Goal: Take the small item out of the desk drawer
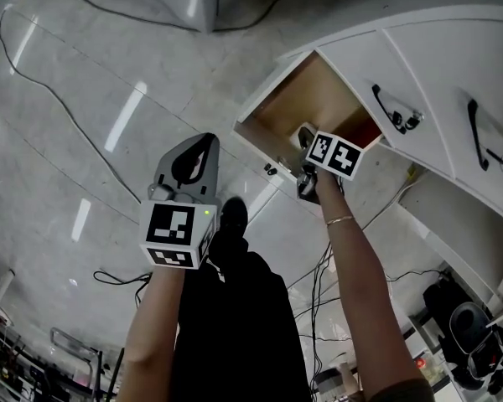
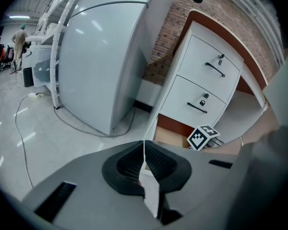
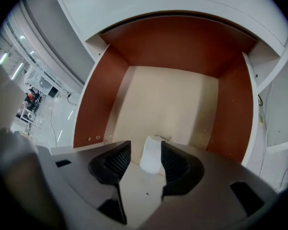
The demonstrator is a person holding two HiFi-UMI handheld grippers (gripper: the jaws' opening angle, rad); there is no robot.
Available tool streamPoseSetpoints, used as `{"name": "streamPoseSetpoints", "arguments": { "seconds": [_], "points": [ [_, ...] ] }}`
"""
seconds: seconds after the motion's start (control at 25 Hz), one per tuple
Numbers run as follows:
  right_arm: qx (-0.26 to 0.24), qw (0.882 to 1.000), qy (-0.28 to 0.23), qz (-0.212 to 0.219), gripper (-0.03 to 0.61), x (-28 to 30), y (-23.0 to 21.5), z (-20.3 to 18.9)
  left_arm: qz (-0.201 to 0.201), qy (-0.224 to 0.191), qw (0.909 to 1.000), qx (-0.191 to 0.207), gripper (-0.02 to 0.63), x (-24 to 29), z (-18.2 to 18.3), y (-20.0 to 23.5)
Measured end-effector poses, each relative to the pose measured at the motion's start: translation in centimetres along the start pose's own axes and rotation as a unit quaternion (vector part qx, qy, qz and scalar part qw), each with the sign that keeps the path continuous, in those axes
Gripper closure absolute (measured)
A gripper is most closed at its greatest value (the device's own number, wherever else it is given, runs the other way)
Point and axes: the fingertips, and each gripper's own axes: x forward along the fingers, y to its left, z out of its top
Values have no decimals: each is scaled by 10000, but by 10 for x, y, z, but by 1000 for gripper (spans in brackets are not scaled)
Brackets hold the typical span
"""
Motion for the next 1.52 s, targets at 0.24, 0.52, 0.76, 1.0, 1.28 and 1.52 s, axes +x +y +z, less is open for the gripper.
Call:
{"name": "streamPoseSetpoints", "arguments": {
  "seconds": [0.24,0.52,0.76,1.0,1.28,1.52],
  "points": [
    [-46,9997,177,-159,365,19,-7,-1,43,28,10000,-41,589,9,-8,10],
    [-307,9979,254,-519,388,35,-18,-1,24,54,9999,-93,589,20,-17,10],
    [-331,9974,256,-584,419,37,-21,-1,-40,35,9999,-118,589,27,-17,7],
    [-436,9978,197,-464,439,17,-13,-1,-64,16,9998,-166,589,17,-9,4],
    [-393,9991,-161,-78,442,-32,8,10,-115,66,9997,-222,589,-8,3,-10],
    [-511,9978,-403,128,442,-82,28,14,-138,105,9997,-147,589,-36,24,-22]
  ]
}}
